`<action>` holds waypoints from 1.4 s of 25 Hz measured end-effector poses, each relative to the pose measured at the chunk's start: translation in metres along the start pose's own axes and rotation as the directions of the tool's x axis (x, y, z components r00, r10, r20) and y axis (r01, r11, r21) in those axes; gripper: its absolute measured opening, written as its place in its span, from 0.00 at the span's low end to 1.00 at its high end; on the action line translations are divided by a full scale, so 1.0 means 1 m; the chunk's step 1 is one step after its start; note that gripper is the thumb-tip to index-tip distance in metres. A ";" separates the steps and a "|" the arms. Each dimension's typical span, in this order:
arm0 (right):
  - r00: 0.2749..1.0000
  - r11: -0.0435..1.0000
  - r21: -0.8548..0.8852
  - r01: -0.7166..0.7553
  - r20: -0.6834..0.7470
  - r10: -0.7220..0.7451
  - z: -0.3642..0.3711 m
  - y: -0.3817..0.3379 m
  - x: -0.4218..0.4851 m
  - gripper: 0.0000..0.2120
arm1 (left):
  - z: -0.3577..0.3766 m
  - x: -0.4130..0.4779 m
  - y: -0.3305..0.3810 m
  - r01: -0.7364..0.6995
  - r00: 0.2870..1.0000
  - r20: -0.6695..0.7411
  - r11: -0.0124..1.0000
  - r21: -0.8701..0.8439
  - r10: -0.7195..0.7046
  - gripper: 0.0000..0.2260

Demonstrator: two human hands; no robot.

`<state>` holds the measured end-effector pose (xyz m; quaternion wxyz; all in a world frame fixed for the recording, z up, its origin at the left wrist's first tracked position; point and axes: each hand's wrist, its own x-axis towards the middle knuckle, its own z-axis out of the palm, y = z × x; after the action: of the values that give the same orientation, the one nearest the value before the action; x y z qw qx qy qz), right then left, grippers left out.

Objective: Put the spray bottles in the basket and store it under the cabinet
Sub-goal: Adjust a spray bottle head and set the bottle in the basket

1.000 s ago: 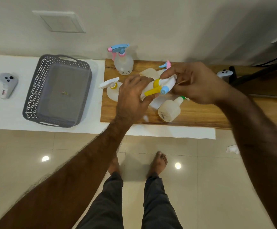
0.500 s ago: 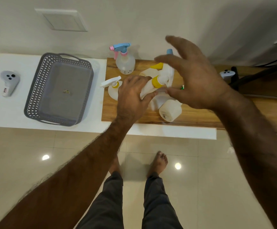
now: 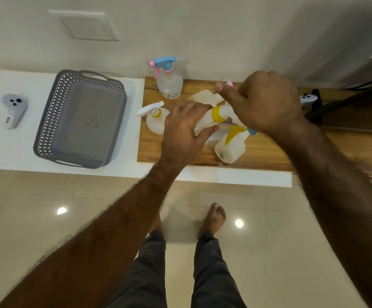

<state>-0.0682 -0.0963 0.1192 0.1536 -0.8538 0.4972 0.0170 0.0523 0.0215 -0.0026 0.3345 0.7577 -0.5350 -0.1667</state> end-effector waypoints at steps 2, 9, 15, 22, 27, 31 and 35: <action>0.992 0.984 0.163 -0.077 0.110 0.059 -0.006 0.005 0.001 0.35 | -0.001 0.000 -0.003 0.019 1.000 -0.007 1.000 -0.010 -0.019 0.20; 0.963 0.875 0.473 -0.105 0.268 -0.029 -0.019 0.003 -0.001 0.13 | 0.002 -0.001 -0.003 -0.007 1.000 -0.027 1.000 0.017 0.007 0.20; 0.909 0.759 0.544 -0.358 0.388 0.151 -0.022 0.002 0.001 0.12 | 0.000 -0.001 -0.001 -0.014 0.999 -0.041 1.000 0.020 0.015 0.20; 0.852 0.896 0.359 0.260 0.351 -0.388 -0.026 0.020 0.001 0.18 | 0.002 -0.003 -0.002 0.005 0.998 -0.063 1.000 -0.011 -0.006 0.20; 0.974 0.961 0.232 0.153 0.127 -0.186 -0.006 0.006 0.001 0.26 | 0.006 -0.005 -0.001 0.035 0.998 -0.051 0.998 -0.046 -0.038 0.22; 0.994 0.984 0.179 0.017 0.099 -0.035 0.006 -0.001 0.000 0.27 | 0.009 -0.005 -0.003 0.040 0.997 -0.059 0.999 -0.029 -0.042 0.21; 0.974 0.946 0.318 0.066 0.184 -0.130 0.000 0.001 -0.001 0.20 | 0.006 -0.005 -0.005 0.029 0.995 -0.092 0.999 -0.017 -0.031 0.21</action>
<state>-0.0693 -0.0956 0.1196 0.3362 -0.8367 0.4319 0.0180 0.0502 0.0253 -0.0113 0.3622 0.7699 -0.5062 -0.1406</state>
